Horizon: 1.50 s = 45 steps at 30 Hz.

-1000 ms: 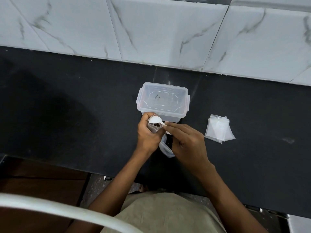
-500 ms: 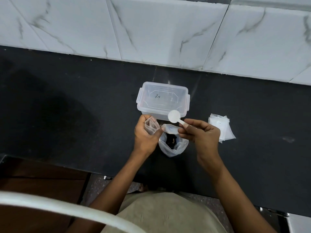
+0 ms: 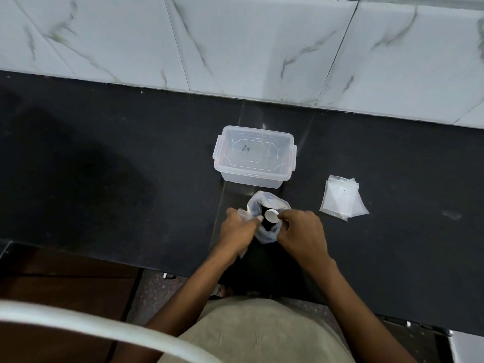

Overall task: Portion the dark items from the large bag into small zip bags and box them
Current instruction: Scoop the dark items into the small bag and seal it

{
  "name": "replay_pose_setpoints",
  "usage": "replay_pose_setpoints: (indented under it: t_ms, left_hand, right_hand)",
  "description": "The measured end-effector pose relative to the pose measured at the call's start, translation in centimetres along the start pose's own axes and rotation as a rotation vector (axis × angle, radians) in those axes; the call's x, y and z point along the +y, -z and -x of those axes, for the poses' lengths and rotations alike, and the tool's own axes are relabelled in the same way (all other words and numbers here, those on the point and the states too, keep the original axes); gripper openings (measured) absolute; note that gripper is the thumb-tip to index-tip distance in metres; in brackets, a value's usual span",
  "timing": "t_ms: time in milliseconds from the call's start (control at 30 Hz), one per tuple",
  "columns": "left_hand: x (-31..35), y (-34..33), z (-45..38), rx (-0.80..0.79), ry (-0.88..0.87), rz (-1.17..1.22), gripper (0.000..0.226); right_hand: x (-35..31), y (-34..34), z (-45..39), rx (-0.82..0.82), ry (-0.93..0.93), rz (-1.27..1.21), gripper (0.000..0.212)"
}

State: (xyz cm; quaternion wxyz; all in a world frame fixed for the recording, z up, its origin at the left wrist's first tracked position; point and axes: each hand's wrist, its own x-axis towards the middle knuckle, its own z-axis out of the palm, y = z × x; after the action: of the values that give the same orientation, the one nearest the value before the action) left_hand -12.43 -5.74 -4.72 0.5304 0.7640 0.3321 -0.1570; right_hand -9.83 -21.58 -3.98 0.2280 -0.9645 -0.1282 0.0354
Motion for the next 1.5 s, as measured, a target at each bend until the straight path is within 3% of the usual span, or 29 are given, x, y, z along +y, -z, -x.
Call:
replay_pose_setpoints:
  t_ms: [67,267,467,633,700,867,1000,1200,1400,1500]
  left_hand:
    - [0.3,-1.0,0.1,-0.029,0.047,0.072,0.063]
    - [0.9,-1.8,0.3,0.013,0.048,0.284,0.02]
    - [0.6,-1.8,0.4,-0.008,0.032,0.378,0.03]
    - [0.4,-1.4,0.1,-0.006,0.034,0.356,0.026]
    - [0.0,-1.4,-0.3,-0.01,0.037,0.337,0.036]
    - [-0.6,-1.3,-0.7,0.019,0.039,0.319,0.039]
    - [-0.6,-1.0,-0.6,0.069,-0.033,0.243,0.041]
    - [-0.4,-0.3,0.0,0.31,-0.31,0.057,0.042]
    - [0.7,0.0,0.9,0.306,-0.508,0.039,0.045]
    - [1.2,0.1,0.9,0.283,-0.563,0.08,0.05]
  right_hand:
    - [-0.3,0.2,-0.2,-0.035,0.009,0.018,0.024]
    - [0.5,0.4,-0.2,-0.078,0.016,-0.002,0.026]
    - [1.3,0.3,-0.3,-0.068,-0.09,-0.165,0.027]
    - [1.1,1.1,-0.5,-0.079,-0.377,-0.467,0.025]
    - [1.0,1.6,-0.5,-0.091,-0.481,-0.572,0.023]
    - [1.1,2.2,-0.8,-0.114,-0.596,-0.771,0.019]
    - [1.2,2.6,-0.9,-0.119,-0.593,-0.858,0.017]
    - [0.2,4.4,-0.7,-0.082,-0.519,-0.951,0.01]
    - [-3.5,6.7,-0.7,0.017,-0.327,-1.003,0.01]
    - [-4.8,6.8,-0.1,0.112,-0.191,-0.874,0.013]
